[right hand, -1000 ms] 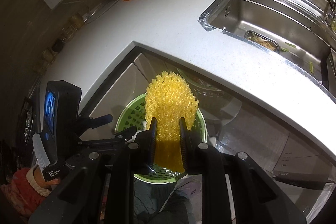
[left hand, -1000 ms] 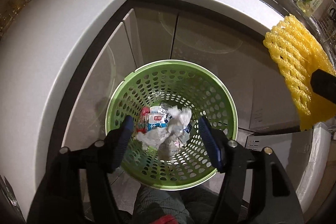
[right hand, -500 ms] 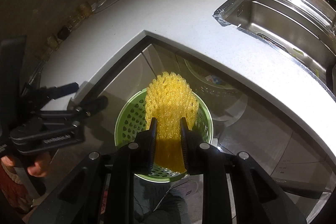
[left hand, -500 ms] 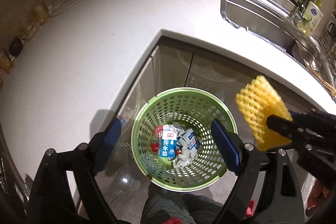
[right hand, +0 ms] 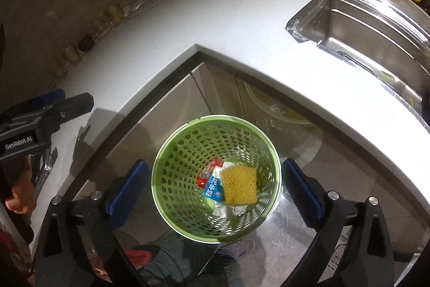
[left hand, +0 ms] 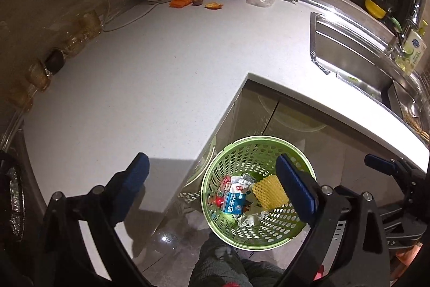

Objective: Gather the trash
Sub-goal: 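Move both open grippers back over the counter toward the orange net and crust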

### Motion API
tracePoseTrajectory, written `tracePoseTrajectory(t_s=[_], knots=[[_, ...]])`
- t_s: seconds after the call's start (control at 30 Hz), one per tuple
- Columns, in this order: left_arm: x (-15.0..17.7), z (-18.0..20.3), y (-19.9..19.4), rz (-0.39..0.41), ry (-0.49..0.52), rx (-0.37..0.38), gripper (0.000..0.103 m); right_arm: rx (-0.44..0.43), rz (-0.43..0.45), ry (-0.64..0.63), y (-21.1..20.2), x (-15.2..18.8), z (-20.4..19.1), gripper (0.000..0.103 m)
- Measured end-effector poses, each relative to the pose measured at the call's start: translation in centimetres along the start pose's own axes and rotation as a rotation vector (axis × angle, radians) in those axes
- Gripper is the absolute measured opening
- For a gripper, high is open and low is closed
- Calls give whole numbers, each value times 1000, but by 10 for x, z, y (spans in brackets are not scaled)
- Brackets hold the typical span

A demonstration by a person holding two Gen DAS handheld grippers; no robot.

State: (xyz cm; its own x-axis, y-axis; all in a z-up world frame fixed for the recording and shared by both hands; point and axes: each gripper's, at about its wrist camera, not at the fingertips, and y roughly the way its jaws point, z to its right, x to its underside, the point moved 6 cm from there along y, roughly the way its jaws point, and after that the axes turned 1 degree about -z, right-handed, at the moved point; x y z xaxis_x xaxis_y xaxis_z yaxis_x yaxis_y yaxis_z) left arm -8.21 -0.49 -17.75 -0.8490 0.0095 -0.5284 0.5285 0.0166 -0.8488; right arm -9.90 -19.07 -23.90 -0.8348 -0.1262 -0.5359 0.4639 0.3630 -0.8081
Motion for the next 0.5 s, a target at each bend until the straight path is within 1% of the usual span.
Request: tracePoseTrajectory(t_s=[0.2,0.23,0.27,0.4,0.5], knots=[[-17,-4,-9,24,-19,7,91,14,68,-10,-27,-34,0,101],[-21,-6,-9,28,-18,7,95,15,75,-19,-30,-42,-1,101],[-26,-7,-10,34,-15,6,96,18,83,-27,-32,-49,0,101],[-55,-15,-7,64,-12,0,96,31,118,-58,-34,-85,0,101],[-84,-22,4,81,-13,-2,96,43,133,-74,-27,-115,0,101]])
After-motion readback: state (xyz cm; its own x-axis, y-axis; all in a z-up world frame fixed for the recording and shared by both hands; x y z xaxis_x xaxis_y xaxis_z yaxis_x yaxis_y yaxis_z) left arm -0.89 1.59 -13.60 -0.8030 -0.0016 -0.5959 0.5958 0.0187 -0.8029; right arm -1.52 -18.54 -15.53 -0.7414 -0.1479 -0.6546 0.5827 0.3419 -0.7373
